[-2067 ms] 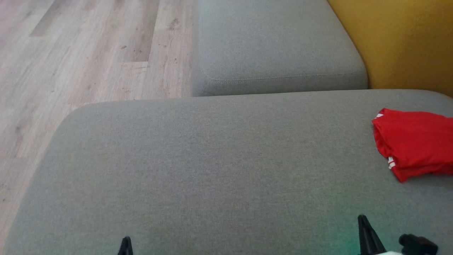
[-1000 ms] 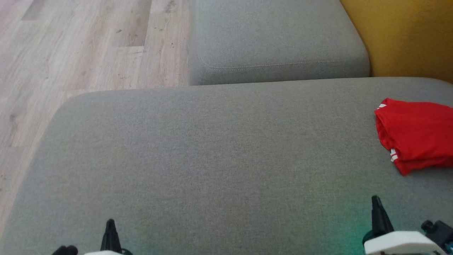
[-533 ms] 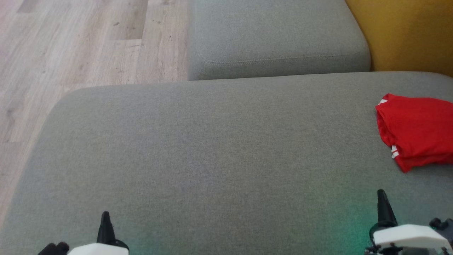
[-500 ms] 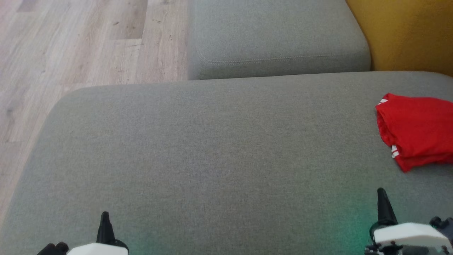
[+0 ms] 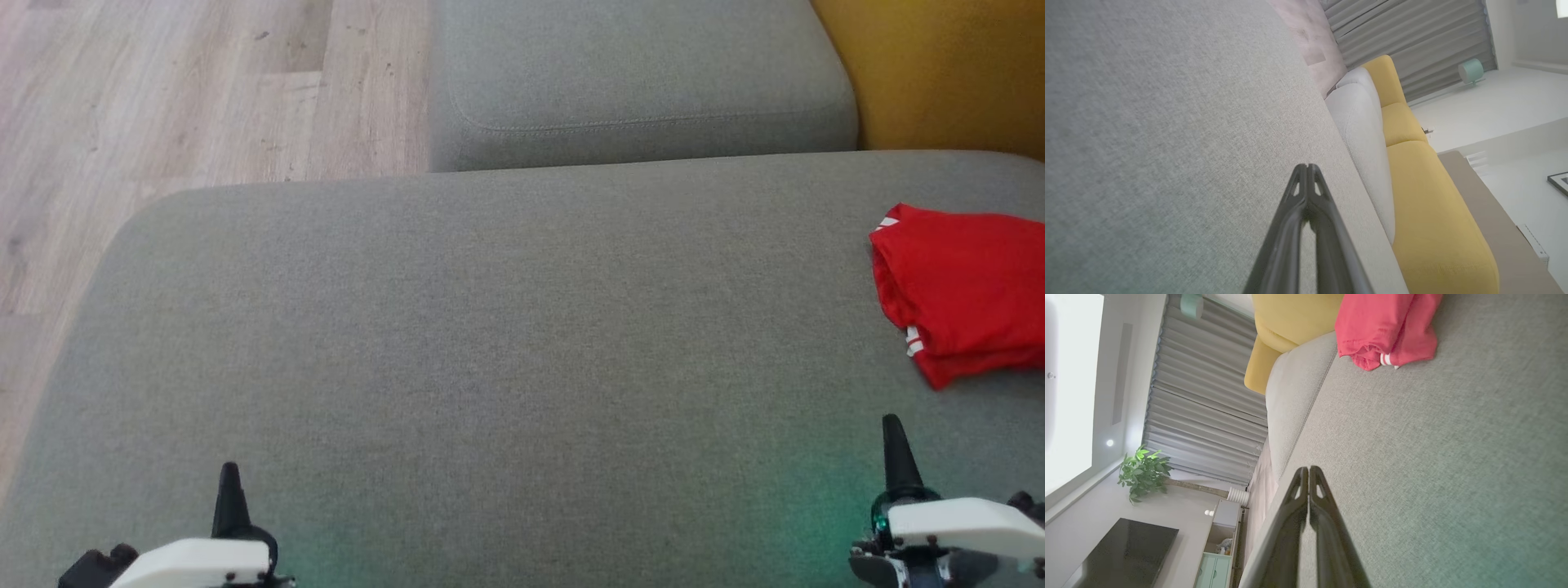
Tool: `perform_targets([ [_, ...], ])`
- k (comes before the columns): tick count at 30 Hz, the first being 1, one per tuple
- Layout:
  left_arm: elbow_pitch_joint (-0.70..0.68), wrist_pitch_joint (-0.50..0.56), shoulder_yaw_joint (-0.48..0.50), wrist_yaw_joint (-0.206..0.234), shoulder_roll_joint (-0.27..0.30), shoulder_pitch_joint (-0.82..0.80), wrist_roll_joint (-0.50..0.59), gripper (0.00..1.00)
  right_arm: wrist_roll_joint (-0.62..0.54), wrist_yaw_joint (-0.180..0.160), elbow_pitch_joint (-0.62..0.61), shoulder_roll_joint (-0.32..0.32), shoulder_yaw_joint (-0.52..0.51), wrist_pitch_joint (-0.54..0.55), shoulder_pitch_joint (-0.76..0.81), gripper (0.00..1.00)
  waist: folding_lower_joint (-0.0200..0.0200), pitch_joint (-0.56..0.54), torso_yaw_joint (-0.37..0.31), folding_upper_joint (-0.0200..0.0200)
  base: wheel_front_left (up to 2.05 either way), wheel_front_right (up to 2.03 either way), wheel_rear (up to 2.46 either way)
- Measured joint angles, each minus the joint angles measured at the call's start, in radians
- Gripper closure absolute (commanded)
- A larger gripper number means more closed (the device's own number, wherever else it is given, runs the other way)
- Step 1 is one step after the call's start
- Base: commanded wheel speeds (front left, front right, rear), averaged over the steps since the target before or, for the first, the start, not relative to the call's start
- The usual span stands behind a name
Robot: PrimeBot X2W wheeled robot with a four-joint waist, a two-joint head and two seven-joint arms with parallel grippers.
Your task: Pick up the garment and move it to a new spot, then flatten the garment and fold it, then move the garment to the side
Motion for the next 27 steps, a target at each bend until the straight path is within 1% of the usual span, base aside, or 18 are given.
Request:
perform_targets([
  [25,-0.044,0.07,0.048,-0.034,-0.003,-0.045,-0.282,1.0,0.3,0.0,-0.033,0.0,-0.039,0.072,-0.077,1.0,0.0,0.043,-0.004,0.0,0.0,0.0,0.0],
  [27,-0.046,0.074,0.053,-0.034,-0.003,-0.049,-0.292,1.0,0.311,0.0,-0.034,0.0,-0.04,0.077,-0.078,1.0,0.0,0.044,-0.004,0.0,0.0,0.0,0.0],
])
